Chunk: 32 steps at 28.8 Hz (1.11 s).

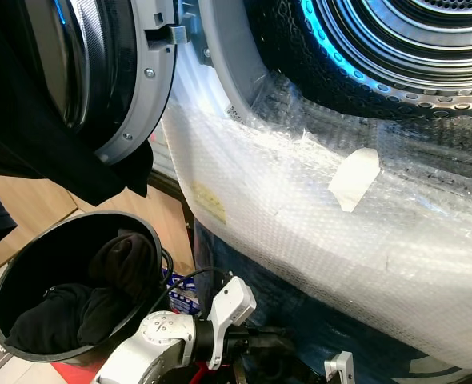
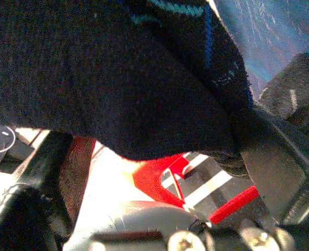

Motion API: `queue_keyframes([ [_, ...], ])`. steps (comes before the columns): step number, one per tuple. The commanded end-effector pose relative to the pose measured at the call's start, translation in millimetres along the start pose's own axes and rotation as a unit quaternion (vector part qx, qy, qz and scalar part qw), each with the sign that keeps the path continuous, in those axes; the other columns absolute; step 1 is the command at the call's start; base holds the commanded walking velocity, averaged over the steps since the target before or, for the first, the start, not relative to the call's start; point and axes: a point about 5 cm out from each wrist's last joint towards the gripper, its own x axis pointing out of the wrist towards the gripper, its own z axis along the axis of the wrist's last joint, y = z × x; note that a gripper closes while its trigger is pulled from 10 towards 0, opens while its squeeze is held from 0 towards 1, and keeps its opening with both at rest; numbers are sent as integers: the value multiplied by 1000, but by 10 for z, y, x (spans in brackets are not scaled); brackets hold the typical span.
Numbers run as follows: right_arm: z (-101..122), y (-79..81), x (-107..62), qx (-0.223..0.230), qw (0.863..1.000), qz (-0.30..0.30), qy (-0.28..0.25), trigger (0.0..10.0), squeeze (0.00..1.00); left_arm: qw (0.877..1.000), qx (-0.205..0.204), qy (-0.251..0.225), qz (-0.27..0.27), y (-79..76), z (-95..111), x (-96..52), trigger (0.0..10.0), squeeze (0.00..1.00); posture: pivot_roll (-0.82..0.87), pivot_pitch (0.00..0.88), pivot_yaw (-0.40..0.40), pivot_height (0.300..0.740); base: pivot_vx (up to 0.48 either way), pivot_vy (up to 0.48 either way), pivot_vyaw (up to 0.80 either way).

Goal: Clothes washing

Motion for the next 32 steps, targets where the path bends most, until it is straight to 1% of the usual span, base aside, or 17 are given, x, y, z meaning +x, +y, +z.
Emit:
queue_keyframes([
  [1, -42, 40, 4, 0, 1000, 4, 3, 10000, 0, 1000, 4, 2, -19, -51, 18, 28, 0, 0, 27, 92, 44, 740, 0, 0, 0],
  [3, -52, 49, 5, 2, 1000, 5, 4, 10000, 0, 1000, 4, 2, -21, -58, 19, 29, 0, 0, 26, 89, 45, 740, 0, 0, 0],
  [4, -73, 36, 1, 1, 1000, -6, 8, 10000, 0, 1000, 4, 2, -22, -62, 19, 30, 0, 0, 25, 84, 47, 740, 0, 0, 0],
  [5, -89, 25, -2, 2, 1000, -14, 10, 9529, 0, 1000, 4, 2, -23, -64, 16, 34, 0, 0, 25, 81, 46, 740, 0, 0, 0],
  [6, -91, -7, -3, 1, 999, -34, 9, 0, 0, 1000, 4, 2, -24, -67, 14, 38, 0, 0, 26, 75, 45, 740, 0, 0, 0],
  [10, -68, -43, 4, -5, 998, -55, 3, 0, 0, 1000, 4, 3, -28, -79, 6, 45, 0, 0, 24, 62, 49, 740, 0, 0, 0],
  [13, -58, -51, 6, -5, 998, -59, 0, 0, 0, 1000, 4, 2, -29, -82, 6, 47, 0, 0, 24, 62, 49, 740, 0, 0, 0],
  [16, 6, -114, 34, -4, 995, -97, -25, 0, 0, 999, 4, 2, -33, -88, 5, 59, 0, 0, 23, 46, 51, 740, 0, 0, 0],
  [17, 6, -114, 34, -4, 995, -97, -25, 0, 0, 999, 4, 2, -33, -88, 5, 59, 0, 0, 23, 46, 51, 740, 0, 0, 0],
  [18, 8, -93, 58, 5, 996, -84, -33, 0, 0, 999, 4, 1, -34, -91, 3, 63, 0, 0, 25, 39, 48, 740, 0, 0, 0],
  [32, -13, -85, 84, 13, 996, -86, -36, 0, 0, 999, 4, -2, -32, -87, 21, 69, 0, 0, 37, 65, 43, 740, 0, 0, 0],
])
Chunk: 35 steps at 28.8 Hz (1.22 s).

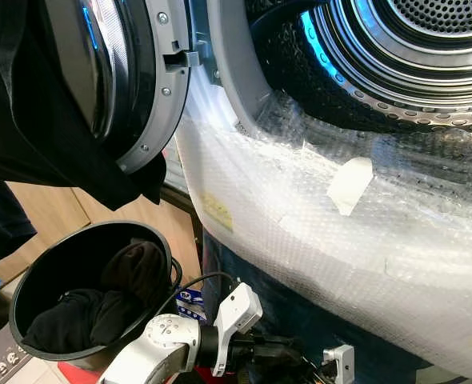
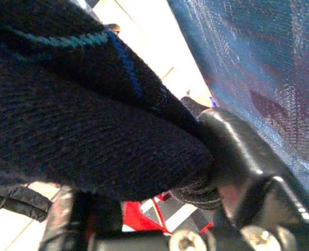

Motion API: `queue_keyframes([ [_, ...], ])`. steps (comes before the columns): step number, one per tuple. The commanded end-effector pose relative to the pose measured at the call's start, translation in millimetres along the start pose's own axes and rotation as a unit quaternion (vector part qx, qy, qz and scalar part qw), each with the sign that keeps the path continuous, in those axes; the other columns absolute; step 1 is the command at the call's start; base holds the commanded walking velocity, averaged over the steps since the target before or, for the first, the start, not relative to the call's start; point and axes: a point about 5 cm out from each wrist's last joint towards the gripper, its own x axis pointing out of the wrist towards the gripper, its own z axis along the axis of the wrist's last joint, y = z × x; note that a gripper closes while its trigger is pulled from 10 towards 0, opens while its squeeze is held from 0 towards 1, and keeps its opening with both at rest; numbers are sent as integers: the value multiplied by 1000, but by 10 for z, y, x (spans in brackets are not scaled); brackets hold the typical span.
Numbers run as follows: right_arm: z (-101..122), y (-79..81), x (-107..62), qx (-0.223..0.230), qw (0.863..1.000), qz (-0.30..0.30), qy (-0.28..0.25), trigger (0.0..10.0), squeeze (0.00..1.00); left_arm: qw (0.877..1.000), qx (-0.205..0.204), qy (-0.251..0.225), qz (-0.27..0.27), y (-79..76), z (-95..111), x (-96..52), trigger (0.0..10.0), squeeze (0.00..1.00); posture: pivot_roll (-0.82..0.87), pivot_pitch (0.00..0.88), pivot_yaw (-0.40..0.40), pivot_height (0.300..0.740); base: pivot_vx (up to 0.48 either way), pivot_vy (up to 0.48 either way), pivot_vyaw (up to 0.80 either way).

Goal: Clothes washing

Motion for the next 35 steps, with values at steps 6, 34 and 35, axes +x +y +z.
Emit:
queue_keyframes([
  [6, -36, -1, -3, 15, 1000, -6, -1, 0, 0, 1000, 4, -6, 6, -4, 33, -13, 0, 0, 44, 68, 40, 740, 0, 0, 0],
  [34, 30, -43, 16, 6, 1000, 1, 13, 0, 0, 999, -11, -15, 33, 37, 57, -107, 5843, 0, 56, 96, 34, 740, 0, 0, 0],
  [35, 34, -40, 18, 5, 1000, 2, 12, 0, 0, 999, -11, -15, 34, 40, 63, -115, 10000, 0, 56, 108, 36, 740, 0, 0, 0],
])
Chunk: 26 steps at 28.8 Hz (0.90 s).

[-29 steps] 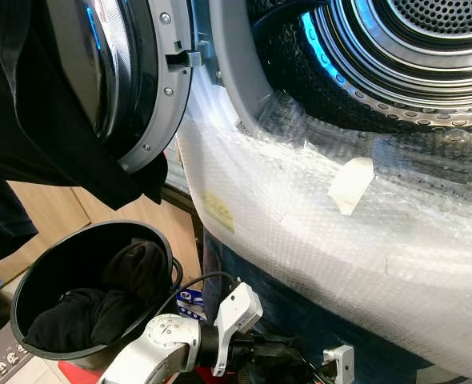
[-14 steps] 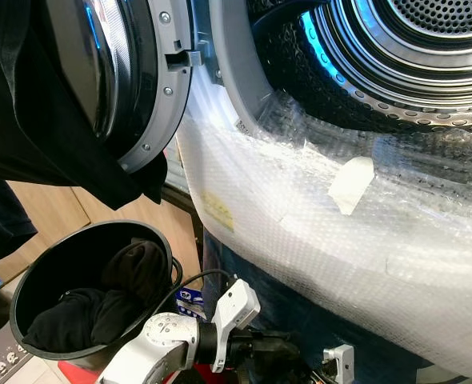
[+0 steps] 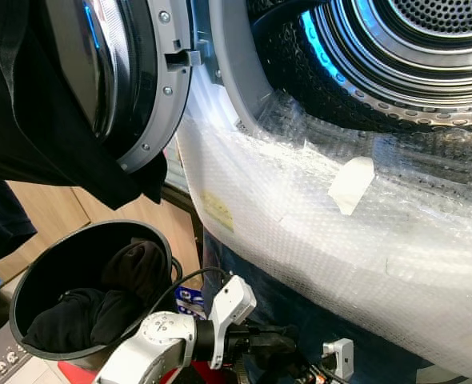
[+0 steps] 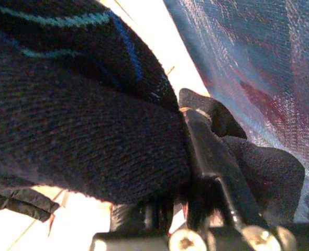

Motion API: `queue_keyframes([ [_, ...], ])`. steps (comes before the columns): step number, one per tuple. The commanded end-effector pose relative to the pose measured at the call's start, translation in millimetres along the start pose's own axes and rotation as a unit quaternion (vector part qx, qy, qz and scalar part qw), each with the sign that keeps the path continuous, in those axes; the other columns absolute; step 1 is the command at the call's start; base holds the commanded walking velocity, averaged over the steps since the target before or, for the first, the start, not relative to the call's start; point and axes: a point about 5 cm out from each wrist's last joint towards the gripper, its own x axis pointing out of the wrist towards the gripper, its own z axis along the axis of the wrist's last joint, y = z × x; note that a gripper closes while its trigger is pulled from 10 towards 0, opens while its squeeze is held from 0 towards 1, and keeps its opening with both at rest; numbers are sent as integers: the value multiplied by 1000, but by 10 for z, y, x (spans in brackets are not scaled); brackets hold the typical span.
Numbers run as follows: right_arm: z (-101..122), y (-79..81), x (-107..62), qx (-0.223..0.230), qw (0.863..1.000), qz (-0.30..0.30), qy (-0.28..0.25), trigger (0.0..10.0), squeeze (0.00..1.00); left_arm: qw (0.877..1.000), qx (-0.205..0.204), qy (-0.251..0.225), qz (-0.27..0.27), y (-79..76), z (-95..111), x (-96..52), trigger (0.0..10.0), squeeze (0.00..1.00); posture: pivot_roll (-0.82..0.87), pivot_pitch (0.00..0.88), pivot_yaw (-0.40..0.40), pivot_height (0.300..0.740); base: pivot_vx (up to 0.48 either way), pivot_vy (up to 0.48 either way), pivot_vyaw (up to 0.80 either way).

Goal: Clothes washing

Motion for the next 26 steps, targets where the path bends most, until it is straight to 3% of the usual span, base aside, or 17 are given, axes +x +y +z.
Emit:
queue_keyframes([
  [1, -38, 5, -17, 3, 1000, 1, 8, 0, 0, 1000, 5, -9, -3, -15, 55, -34, 10000, 0, 56, 108, 36, 740, 0, 0, 0],
  [2, -35, 7, -16, 5, 1000, 0, 4, 0, 0, 1000, -1, -9, -13, -30, 60, -45, 10000, 1000, 60, 121, 32, 740, 0, 0, 0],
  [12, -62, 5, -41, -7, 1000, 4, 24, 0, 0, 1000, -6, -13, 10, -74, 36, -176, 10000, 1000, 68, 128, 28, 740, 0, 0, 0],
  [18, -74, -17, -86, -18, 999, 1, 35, 0, 0, 999, 1, -5, 44, -82, 38, -360, 10000, 1000, 68, 129, 34, 740, 0, 0, 0],
  [21, -97, 18, -152, -63, 996, 23, 63, 0, 0, 988, 35, -2, 149, 76, 86, -556, 10000, 1000, 69, 128, 37, 740, 0, 0, 0],
  [23, -93, 40, -208, -65, 996, 30, 60, 0, 0, 978, 41, -20, 202, 129, 134, -632, 10000, 1000, 67, 124, 34, 740, 0, 0, 0],
  [26, -105, 43, -282, -68, 995, 31, 62, 0, 0, 967, 56, -38, 244, 156, 169, -686, 10000, 1000, 68, 123, 29, 740, 0, 0, 0],
])
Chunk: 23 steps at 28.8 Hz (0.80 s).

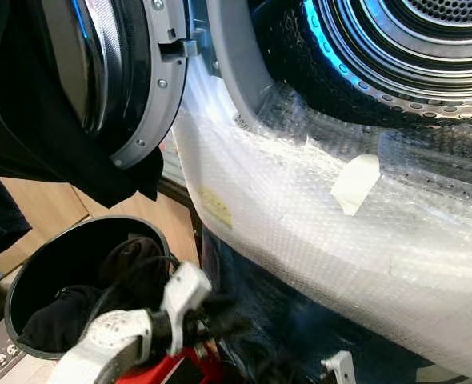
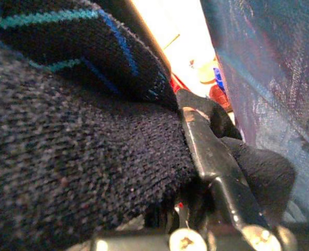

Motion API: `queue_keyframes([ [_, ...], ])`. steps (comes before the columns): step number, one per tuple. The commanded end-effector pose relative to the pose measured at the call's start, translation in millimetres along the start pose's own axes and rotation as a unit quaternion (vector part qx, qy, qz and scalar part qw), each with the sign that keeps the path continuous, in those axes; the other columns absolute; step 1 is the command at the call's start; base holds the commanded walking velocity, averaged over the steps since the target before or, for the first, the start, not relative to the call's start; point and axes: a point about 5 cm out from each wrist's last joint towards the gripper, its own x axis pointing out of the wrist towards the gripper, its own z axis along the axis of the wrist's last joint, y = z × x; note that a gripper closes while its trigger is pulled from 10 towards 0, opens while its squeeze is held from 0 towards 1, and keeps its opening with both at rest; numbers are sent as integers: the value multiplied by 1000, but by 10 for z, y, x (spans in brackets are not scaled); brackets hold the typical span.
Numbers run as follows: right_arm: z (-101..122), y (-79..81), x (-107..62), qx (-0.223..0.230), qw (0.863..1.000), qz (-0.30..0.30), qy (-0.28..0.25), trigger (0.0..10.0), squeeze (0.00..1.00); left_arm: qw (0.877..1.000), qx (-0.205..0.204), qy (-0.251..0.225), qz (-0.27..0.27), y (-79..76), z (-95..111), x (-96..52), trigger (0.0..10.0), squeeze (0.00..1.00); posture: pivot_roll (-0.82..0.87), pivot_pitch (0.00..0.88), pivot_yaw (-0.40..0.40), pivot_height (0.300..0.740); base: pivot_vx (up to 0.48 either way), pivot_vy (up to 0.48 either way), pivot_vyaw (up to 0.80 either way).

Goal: Clothes washing

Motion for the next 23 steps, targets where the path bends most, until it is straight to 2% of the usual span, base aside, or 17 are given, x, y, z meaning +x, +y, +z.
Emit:
queue_keyframes([
  [1, -13, 21, -44, -12, 1000, 8, 9, 0, 0, 999, 23, -17, 46, 48, 43, -40, 10000, 1000, 68, 123, 29, 740, 0, 0, 0],
  [2, -47, 51, -104, -23, 999, 17, 23, 0, 0, 994, 35, -32, 101, 126, 72, -38, 10000, 1000, 69, 123, 22, 740, 0, 0, 0],
  [5, -43, 83, -138, -31, 999, 24, 27, 0, 0, 986, 50, -50, 152, 198, 118, -37, 10000, 1000, 66, 116, 20, 740, 0, 0, 0],
  [6, 0, 120, -164, -37, 999, 30, 20, 0, 0, 976, 56, -75, 197, 244, 181, -50, 10000, 1000, 61, 114, 17, 740, 0, 0, 0],
  [7, 0, 120, -164, -37, 999, 30, 20, 0, 0, 976, 56, -75, 197, 244, 181, -50, 10000, 1000, 61, 114, 17, 740, 0, 0, 0],
  [9, 44, 146, -194, -52, 998, 31, 18, 0, 0, 968, 68, -96, 222, 241, 252, -66, 10000, 1000, 58, 113, 7, 740, 0, 0, 0],
  [10, 56, 150, -206, -60, 998, 29, 19, 0, 0, 960, 74, -102, 248, 262, 277, -86, 10000, 1000, 59, 112, 5, 740, 0, 0, 0],
  [11, 94, 186, -228, -67, 997, 31, 16, 0, 0, 940, 91, -118, 305, 311, 331, -153, 10000, 1000, 63, 113, 2, 740, 0, 0, 0],
  [13, 118, 213, -240, -69, 997, 33, 13, 0, 0, 931, 97, -127, 327, 324, 347, -179, 10000, 1000, 63, 113, 2, 740, 0, 0, 0],
  [14, 181, 270, -258, -79, 996, 39, 6, 0, 0, 919, 91, -120, 365, 380, 285, -250, 10000, 1000, 74, 130, -2, 740, 0, 0, 0],
  [15, 258, 335, -273, -100, 994, 47, 2, 0, 0, 916, 94, -99, 378, 428, 181, -300, 10000, 275, 83, 137, -8, 740, 0, 0, 0],
  [16, 258, 335, -273, -100, 994, 47, 2, 0, 0, 916, 94, -99, 378, 428, 181, -300, 10000, 275, 83, 137, -8, 740, 0, 0, 0],
  [17, 354, 428, -290, -132, 989, 61, 3, 0, 0, 915, 104, -75, 384, 476, 66, -341, 10000, 0, 83, 137, -8, 740, 0, 0, 0],
  [18, 426, 493, -299, -142, 987, 75, -3, 0, 0, 911, 110, -67, 392, 508, 31, -370, 10000, 0, 83, 137, -8, 740, 0, 0, 0],
  [20, 781, 694, -343, -157, 980, 113, -46, 0, 0, 891, 106, -76, 434, 617, 11, -475, 10000, 0, 58, 154, -5, 740, 0, 0, 0],
  [22, 896, 768, -373, -166, 977, 125, -58, 0, 0, 883, 104, -82, 450, 648, 15, -506, 10000, 0, 55, 154, -5, 740, 0, 0, 0],
  [23, 992, 821, -396, -173, 974, 130, -72, 0, 0, 873, 119, -85, 466, 675, 37, -544, 10000, 0, 45, 151, -6, 740, 0, 0, 0],
])
